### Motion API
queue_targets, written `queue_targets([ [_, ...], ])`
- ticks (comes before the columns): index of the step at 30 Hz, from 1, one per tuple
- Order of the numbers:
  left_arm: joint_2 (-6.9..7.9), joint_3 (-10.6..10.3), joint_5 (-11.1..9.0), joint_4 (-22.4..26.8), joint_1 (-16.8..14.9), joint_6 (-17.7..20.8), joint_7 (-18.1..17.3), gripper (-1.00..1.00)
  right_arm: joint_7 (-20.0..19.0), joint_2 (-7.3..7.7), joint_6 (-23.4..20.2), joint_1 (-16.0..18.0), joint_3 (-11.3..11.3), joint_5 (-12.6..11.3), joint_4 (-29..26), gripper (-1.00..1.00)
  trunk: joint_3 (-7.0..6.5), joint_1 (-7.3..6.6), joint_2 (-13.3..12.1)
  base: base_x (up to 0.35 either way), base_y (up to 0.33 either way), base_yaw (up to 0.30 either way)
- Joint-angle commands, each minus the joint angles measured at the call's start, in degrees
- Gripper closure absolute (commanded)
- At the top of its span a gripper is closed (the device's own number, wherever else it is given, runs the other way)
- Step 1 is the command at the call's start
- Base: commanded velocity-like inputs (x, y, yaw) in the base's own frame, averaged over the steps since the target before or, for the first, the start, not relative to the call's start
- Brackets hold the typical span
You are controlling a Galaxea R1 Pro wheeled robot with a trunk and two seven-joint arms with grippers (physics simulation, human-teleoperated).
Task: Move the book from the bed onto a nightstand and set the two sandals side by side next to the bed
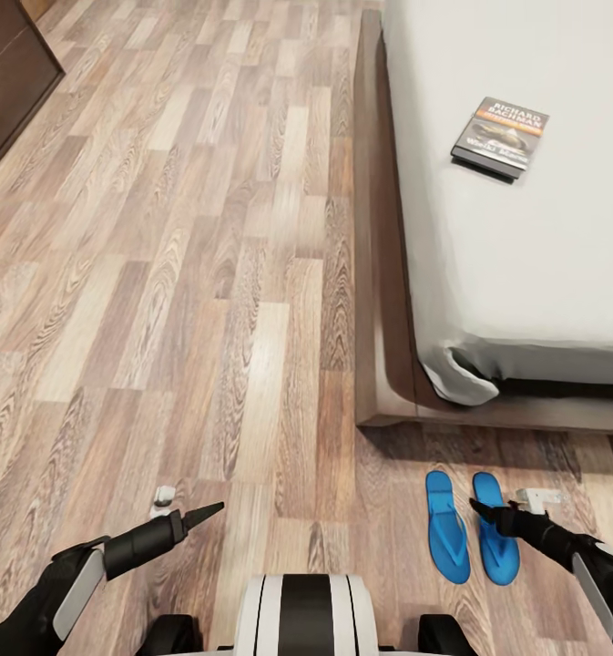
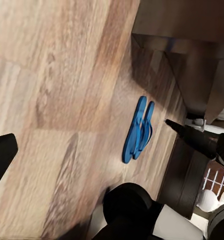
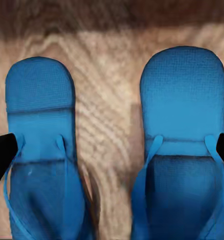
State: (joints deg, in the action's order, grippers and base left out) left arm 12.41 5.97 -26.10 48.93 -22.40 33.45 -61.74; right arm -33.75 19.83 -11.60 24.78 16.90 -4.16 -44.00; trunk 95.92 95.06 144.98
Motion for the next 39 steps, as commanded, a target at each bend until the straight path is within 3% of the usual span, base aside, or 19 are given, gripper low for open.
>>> queue_targets([
  [1,-0.03,0.0,-0.3,-0.5,0.0,0.5,0.3,-1.0,-2.5,0.03,-1.5,0.0,0.2,-1.0,0.0,-1.0,-0.2,-0.03,0.0,0.0,0.0,0.0],
  [4,-0.39,0.0,-0.2,-4.2,0.0,-0.7,1.9,-1.0,-13.3,1.75,-5.0,0.0,0.3,-2.4,1.2,-1.0,-0.87,-0.11,0.0,0.0,0.0,0.0],
  [7,-0.34,0.1,-0.2,-6.7,0.0,-2.9,2.2,-1.0,-16.7,3.51,-5.7,-0.1,0.3,-2.8,4.1,-1.0,-1.53,-0.19,-0.1,0.0,0.0,0.0],
  [9,0.14,0.2,-0.2,-10.2,0.1,-5.6,2.3,-1.0,-18.4,4.72,-5.9,-0.1,0.3,-3.1,9.0,-1.0,-1.97,-0.24,-0.1,0.0,0.0,0.0],
  [10,1.08,0.2,-0.2,-13.1,0.3,-7.9,2.2,-1.0,-20.1,5.13,-5.8,-0.1,0.3,-3.2,13.6,-1.0,-2.2,-0.26,-0.1,0.0,0.0,0.0],
  [15,2.79,0.2,-0.4,-22.3,0.7,-16.1,1.2,-1.0,-26.4,5.38,-5.6,-0.1,0.3,-3.4,26.3,-1.0,-3.3,-0.39,-0.2,0.0,0.0,0.0],
  [20,3.15,0.3,-0.4,-24.1,0.7,-17.7,-0.3,-1.0,-27.4,5.0,-2.9,-0.1,0.2,-3.3,28.6,-1.0,-4.41,-0.52,-0.3,0.0,0.0,0.0],
  [26,4.02,0.4,-0.5,-24.4,0.7,-18.0,-2.0,-1.0,-27.6,4.87,5.3,-0.1,0.2,-3.3,32.7,-1.0,-5.74,-0.68,-0.3,0.0,0.0,0.0],
  [30,4.23,0.3,-0.4,-24.4,0.7,-18.0,-3.8,-1.0,-27.6,4.88,6.1,-0.1,0.2,-3.3,34.0,-1.0,-6.63,-0.78,-0.4,0.0,0.0,0.0],
  [39,4.2,0.2,-0.4,-24.4,0.7,-18.1,-4.3,-1.0,-27.6,4.9,6.5,-0.1,0.2,-3.3,34.3,-1.0,-8.62,-1.01,-0.5,0.0,0.0,0.0],
])
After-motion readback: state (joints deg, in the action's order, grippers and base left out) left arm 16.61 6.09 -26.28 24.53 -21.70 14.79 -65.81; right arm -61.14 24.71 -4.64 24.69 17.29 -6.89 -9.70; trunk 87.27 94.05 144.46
